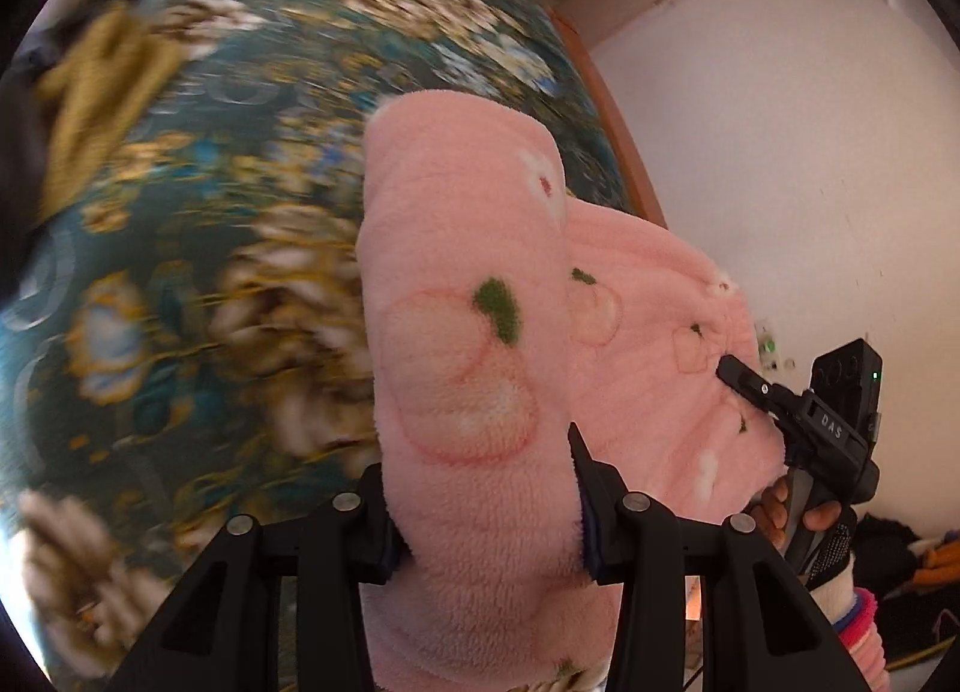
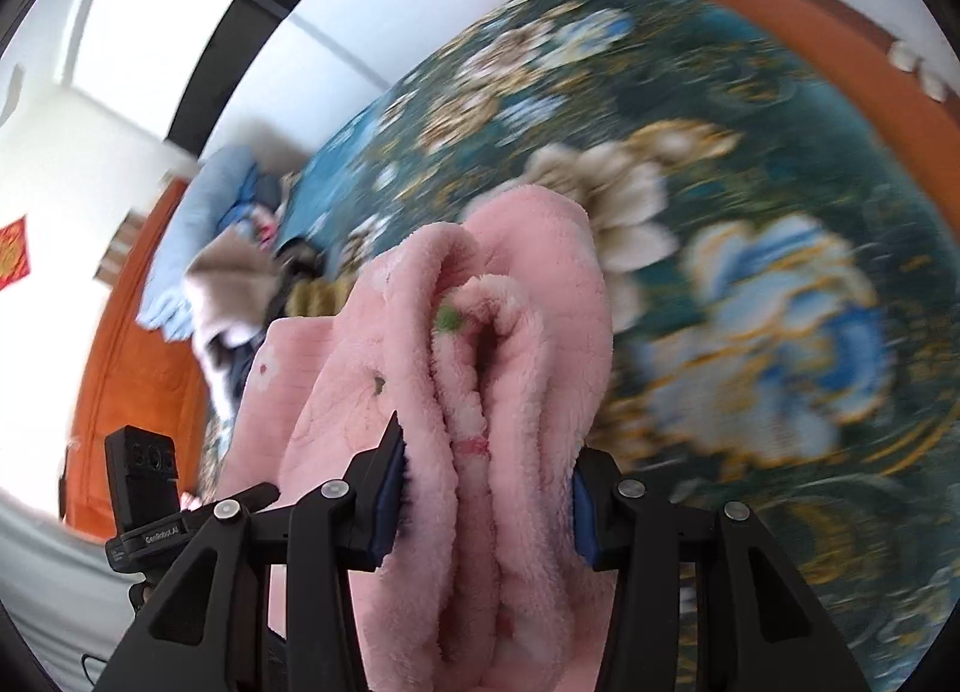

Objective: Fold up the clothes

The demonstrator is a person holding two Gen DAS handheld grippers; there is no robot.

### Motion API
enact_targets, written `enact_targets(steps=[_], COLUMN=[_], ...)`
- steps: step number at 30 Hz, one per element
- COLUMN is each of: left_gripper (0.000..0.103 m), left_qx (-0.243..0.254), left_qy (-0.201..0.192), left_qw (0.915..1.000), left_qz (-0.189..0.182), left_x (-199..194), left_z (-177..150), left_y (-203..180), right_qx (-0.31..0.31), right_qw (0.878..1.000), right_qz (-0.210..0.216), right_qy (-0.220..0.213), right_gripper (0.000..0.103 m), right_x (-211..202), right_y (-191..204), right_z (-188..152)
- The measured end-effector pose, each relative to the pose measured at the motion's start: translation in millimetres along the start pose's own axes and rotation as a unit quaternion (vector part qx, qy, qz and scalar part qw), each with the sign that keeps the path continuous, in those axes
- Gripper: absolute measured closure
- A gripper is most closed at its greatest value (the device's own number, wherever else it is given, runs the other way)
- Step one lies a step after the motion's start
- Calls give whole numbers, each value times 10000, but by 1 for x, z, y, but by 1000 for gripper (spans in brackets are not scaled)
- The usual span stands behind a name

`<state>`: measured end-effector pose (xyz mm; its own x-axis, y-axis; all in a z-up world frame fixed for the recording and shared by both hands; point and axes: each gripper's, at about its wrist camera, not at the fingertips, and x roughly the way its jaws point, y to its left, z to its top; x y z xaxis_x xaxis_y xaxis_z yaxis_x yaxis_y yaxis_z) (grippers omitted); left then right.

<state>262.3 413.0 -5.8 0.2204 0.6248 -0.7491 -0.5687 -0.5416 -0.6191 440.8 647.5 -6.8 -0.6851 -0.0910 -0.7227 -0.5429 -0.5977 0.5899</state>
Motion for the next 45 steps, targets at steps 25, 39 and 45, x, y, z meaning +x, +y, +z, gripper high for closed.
enact_targets(steps=[25,39,45], left_gripper=[52,51,51], left_qx=[192,948,1448], left_qy=[842,-11,-278], left_qw=[9934,9891,9781], left_qz=[748,1126,1471], left_x=[86,69,78], left_z=[8,12,-15], left_y=[-5,-45,-67], right_qx=[384,-329,-1543], right_qw=[9963,9834,9752], right_qz=[-733,-1760,-1586], right_qy=[226,-297,-94], right_gripper=[55,44,44], right_x=[30,-28,-18], right_y=[-132,-96,-38], right_z=[35,46,-3])
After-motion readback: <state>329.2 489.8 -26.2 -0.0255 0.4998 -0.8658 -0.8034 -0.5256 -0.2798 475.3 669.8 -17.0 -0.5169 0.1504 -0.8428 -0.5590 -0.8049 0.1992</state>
